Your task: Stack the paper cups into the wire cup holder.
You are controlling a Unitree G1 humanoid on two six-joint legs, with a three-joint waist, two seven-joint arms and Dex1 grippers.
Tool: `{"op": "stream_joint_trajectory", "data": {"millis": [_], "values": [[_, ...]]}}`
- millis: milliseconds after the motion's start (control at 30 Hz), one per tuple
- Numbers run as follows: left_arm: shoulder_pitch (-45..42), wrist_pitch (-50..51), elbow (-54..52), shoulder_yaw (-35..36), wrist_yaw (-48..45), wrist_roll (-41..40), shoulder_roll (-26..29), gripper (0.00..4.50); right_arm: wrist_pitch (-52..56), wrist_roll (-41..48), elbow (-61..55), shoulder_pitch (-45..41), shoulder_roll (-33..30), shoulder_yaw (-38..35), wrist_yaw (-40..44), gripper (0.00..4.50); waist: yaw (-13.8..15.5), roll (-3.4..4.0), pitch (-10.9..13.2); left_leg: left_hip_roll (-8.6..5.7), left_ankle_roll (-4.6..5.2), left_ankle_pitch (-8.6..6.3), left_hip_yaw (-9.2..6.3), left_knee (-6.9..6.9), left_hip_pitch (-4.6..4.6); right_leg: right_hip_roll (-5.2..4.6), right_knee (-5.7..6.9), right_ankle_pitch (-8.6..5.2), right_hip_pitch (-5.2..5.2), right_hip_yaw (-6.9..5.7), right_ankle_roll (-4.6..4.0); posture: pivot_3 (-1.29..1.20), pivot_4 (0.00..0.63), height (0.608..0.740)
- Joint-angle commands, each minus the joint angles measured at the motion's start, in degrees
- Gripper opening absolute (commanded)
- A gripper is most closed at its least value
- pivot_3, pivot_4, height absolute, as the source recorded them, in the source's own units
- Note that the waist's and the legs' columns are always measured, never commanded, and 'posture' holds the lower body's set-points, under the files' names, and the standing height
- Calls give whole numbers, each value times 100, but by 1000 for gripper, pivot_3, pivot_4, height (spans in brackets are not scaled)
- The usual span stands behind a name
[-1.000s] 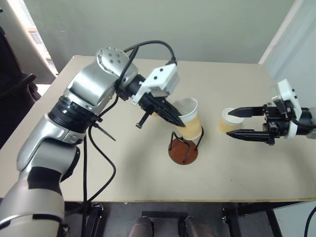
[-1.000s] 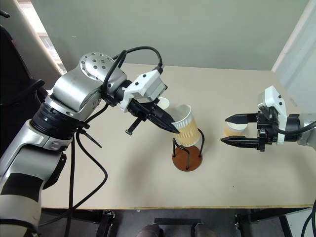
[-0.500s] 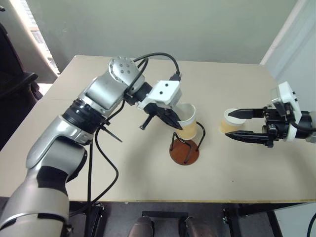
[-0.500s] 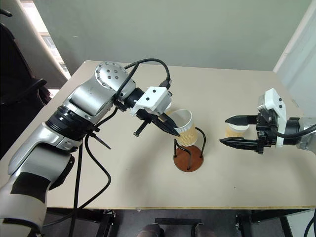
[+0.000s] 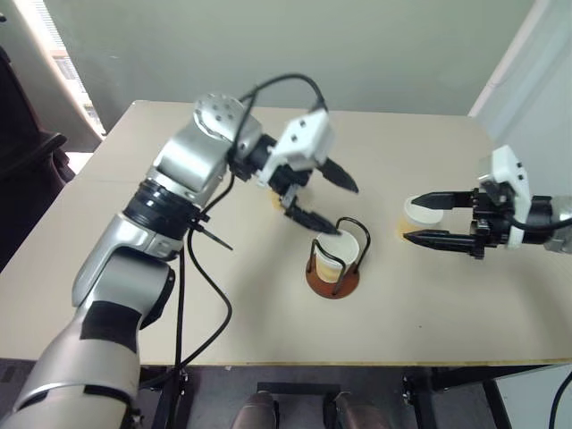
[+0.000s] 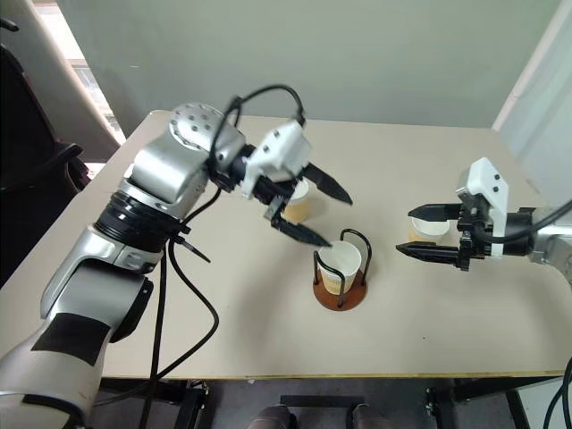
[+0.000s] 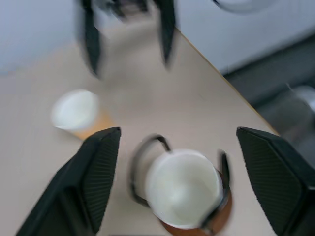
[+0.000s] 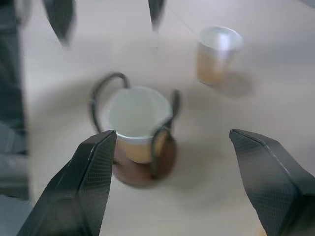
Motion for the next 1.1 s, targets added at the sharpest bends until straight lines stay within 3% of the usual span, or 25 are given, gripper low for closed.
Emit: {"op": "stream_joint_trajectory", "data": {"millis": [33, 200, 400, 700, 800, 1100], "values": [[-71, 821, -22, 966, 410, -424, 153, 4074, -601, -733, 366, -323, -23, 430, -16, 3822, -19, 3, -1, 1, 2, -1, 1, -1, 1, 0, 1, 1, -1, 0, 2, 0, 150, 740], [466, 1579, -724, 1600, 473, -742, 656, 4074, -1515, -1895, 1369, -847, 11, 1226, 82, 3822, -38, 13, -6, 1, 1, 0, 2, -5, 4, 0, 1, 1, -6, 4, 2, 0, 150, 740], [1531, 1486, -1374, 1923, 425, -587, 1406, 4074, -2388, -2823, 2421, -1307, 91, 1831, 476, 3822, -2, 18, -6, 2, -17, 11, 4, -7, 3, -1, 1, 1, -15, 7, 1, 0, 150, 740], [2319, 1376, -1732, 2320, 539, -615, 1819, 4074, -3305, -3811, 3590, -1826, 400, 2308, 779, 3822, -16, 19, -6, 2, 2, 2, 4, -8, 2, -5, 2, 10, -17, 7, -13, 0, 150, 740], [2522, 1261, -1805, 2327, 404, -608, 1895, 4094, -3439, -3986, 3810, -1965, 576, 2359, 791, 3231, -35, 21, -5, 3, 8, 2, 3, -15, 2, -4, 5, 14, -24, 6, -22, 0, 150, 740], [2387, 705, -1339, 2107, -193, -334, 1970, 4094, -3549, -4167, 4186, -2246, 927, 2361, 1111, 45, -44, 23, -4, 5, 10, 3, 1, -18, 1, -4, 6, 21, -28, 4, -38, 0, 150, 740]]}}
